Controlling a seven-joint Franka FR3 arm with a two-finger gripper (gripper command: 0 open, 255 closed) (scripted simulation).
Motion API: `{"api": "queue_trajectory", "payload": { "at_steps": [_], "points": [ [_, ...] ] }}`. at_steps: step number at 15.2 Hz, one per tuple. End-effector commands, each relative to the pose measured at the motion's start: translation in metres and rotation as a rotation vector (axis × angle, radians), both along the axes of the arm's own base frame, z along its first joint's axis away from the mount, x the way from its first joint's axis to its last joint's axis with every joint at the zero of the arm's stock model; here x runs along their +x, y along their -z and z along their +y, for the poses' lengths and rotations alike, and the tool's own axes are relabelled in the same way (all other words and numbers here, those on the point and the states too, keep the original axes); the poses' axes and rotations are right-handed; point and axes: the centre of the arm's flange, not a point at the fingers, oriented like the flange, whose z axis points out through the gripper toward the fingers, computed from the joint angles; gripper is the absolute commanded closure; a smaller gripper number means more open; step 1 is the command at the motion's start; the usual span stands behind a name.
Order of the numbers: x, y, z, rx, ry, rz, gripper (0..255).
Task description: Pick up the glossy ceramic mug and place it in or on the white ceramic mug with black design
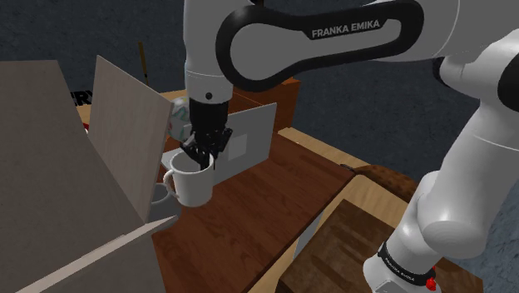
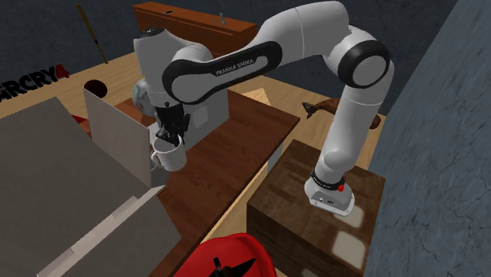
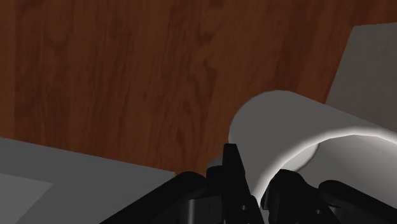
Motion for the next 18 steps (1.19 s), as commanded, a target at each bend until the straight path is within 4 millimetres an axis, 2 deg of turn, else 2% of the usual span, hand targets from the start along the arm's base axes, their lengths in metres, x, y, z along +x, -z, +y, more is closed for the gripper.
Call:
{"api": "queue_trajectory", "payload": {
  "at_steps": [1,12,18],
  "points": [
    [0.026,-0.004,0.006,0.0,0.001,-0.001,255],
    [0.163,-0.017,0.04,0.0,0.001,-0.001,255],
    [0.163,0.015,0.04,0.0,0.001,-0.001,255]
  ]
}}
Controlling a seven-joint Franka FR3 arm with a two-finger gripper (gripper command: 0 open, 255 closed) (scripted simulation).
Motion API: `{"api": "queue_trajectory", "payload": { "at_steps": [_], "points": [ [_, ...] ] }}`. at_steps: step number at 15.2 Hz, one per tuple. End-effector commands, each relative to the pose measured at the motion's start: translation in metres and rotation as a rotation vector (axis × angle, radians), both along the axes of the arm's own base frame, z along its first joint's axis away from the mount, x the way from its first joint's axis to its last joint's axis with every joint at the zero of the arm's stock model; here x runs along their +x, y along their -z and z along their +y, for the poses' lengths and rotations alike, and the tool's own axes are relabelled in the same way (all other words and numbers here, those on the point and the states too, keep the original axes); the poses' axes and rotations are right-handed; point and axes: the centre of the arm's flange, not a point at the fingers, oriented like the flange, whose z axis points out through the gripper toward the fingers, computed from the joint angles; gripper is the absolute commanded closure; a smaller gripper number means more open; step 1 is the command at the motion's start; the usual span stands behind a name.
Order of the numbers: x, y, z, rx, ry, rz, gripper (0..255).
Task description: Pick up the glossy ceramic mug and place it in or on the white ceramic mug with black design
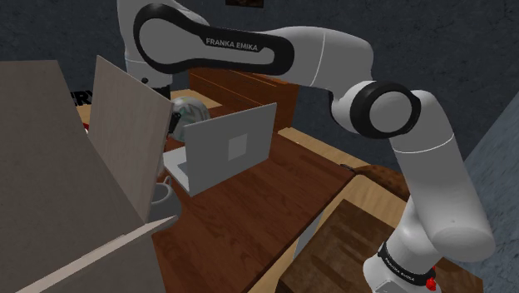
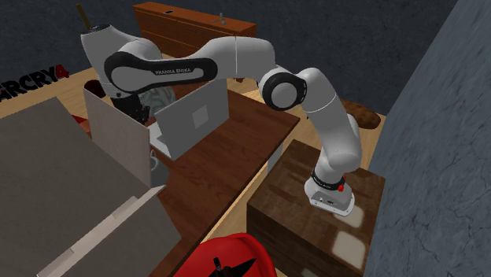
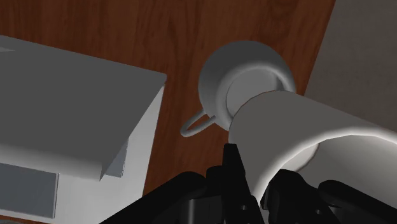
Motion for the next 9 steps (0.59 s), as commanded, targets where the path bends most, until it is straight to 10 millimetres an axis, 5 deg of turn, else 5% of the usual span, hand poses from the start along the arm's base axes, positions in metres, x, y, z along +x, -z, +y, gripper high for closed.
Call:
{"api": "queue_trajectory", "payload": {
  "at_steps": [1,9],
  "points": [
    [-0.001,0.01,0.0,0.001,0.0,-0.001,255],
    [-0.001,0.052,0.0,0.001,0.0,-0.001,255]
  ]
}}
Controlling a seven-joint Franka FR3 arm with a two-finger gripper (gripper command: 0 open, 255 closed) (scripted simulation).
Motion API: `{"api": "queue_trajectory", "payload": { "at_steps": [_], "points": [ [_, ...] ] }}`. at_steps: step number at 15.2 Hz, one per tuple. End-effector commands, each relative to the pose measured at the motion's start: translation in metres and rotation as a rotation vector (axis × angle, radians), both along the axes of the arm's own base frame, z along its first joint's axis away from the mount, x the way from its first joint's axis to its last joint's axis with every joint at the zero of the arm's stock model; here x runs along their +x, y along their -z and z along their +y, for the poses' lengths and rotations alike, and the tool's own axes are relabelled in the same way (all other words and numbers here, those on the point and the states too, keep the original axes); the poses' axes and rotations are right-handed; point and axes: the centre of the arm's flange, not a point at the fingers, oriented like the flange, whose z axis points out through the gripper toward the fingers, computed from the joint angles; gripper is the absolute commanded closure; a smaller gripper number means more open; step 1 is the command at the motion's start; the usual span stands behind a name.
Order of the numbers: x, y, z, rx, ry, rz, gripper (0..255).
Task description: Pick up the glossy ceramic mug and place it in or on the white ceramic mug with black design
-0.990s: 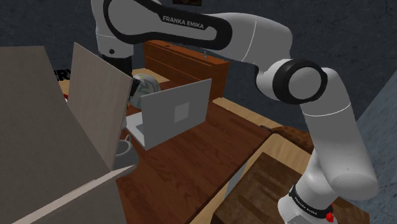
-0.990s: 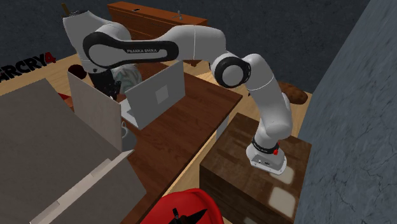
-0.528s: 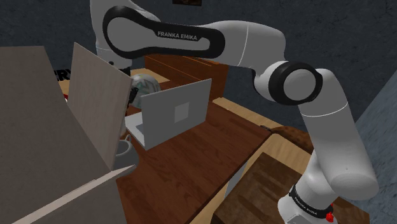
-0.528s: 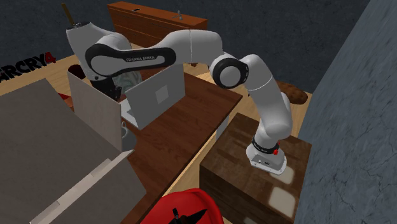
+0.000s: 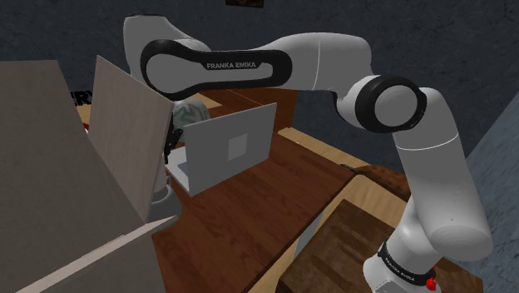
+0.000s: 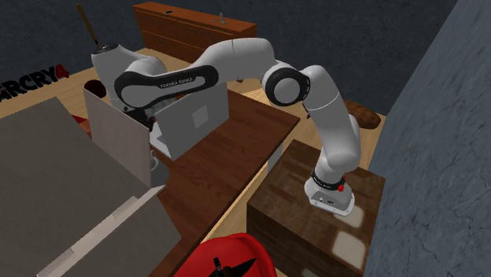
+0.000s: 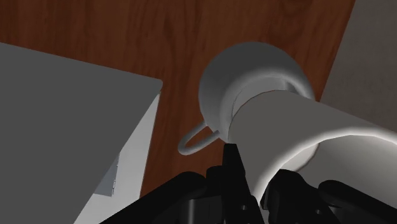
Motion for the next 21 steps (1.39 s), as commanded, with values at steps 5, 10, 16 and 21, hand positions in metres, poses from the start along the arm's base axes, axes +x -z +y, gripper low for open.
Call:
{"api": "queue_trajectory", "payload": {
  "at_steps": [5,10,16,21],
  "points": [
    [0.001,0.018,0.0,0.001,0.0,-0.001,255],
    [0.001,0.018,0.0,0.001,0.0,-0.001,255],
    [0.001,0.018,0.0,0.001,0.0,-0.001,0],
    [0.001,-0.032,-0.002,0.001,0.0,-0.001,0]
  ]
}}
